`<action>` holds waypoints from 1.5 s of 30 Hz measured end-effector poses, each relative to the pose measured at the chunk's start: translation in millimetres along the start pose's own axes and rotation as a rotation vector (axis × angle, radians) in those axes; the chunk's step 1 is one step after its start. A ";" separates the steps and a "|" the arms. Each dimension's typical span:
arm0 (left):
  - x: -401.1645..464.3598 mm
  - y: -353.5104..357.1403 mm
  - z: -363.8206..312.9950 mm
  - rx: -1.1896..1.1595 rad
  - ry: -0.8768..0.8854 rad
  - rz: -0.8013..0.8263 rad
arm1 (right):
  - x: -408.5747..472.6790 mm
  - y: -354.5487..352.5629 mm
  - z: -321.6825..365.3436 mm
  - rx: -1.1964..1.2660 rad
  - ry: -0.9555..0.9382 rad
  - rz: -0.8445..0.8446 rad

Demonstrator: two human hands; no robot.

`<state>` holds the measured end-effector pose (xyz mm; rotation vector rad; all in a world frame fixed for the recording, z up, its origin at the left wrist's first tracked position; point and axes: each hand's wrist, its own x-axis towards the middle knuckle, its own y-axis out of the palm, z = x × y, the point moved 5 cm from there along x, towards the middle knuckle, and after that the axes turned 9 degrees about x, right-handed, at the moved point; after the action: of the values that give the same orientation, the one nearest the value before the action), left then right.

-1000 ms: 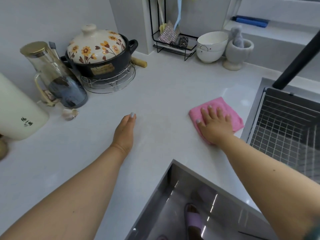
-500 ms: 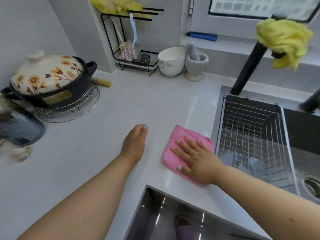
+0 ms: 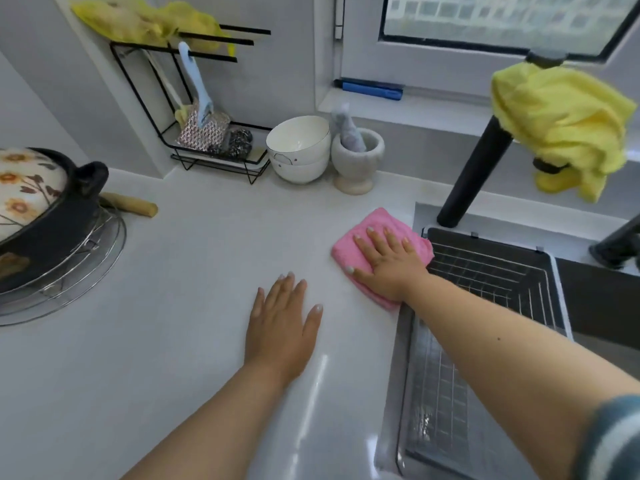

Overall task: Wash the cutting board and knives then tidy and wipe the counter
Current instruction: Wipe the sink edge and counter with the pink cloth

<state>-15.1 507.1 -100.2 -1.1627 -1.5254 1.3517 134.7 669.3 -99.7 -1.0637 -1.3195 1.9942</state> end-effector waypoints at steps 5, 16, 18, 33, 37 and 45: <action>-2.8 1.0 4.8 -0.033 -0.007 -0.045 | 56.1 -27.7 -33.4 -0.002 0.079 0.041; -1.2 1.2 4.9 -0.040 -0.001 -0.031 | 60.1 -30.6 -23.3 0.054 0.093 -0.044; 0.1 2.1 7.8 -0.086 0.001 -0.034 | 40.7 -22.3 -9.3 0.074 0.030 -0.068; 12.5 -4.3 28.7 -0.883 -0.239 0.205 | -144.4 35.9 88.4 0.604 -0.081 -0.025; 7.0 -29.8 -5.6 -0.994 -0.161 0.189 | -172.3 7.3 58.9 1.346 0.209 0.010; -13.1 -42.2 -99.4 -1.345 0.045 0.726 | -184.5 -20.0 -8.5 2.108 0.336 -0.034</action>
<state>77.2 521.8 -44.6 -2.7145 -2.0995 0.4784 244.6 540.6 -23.1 -0.1418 1.0255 1.7067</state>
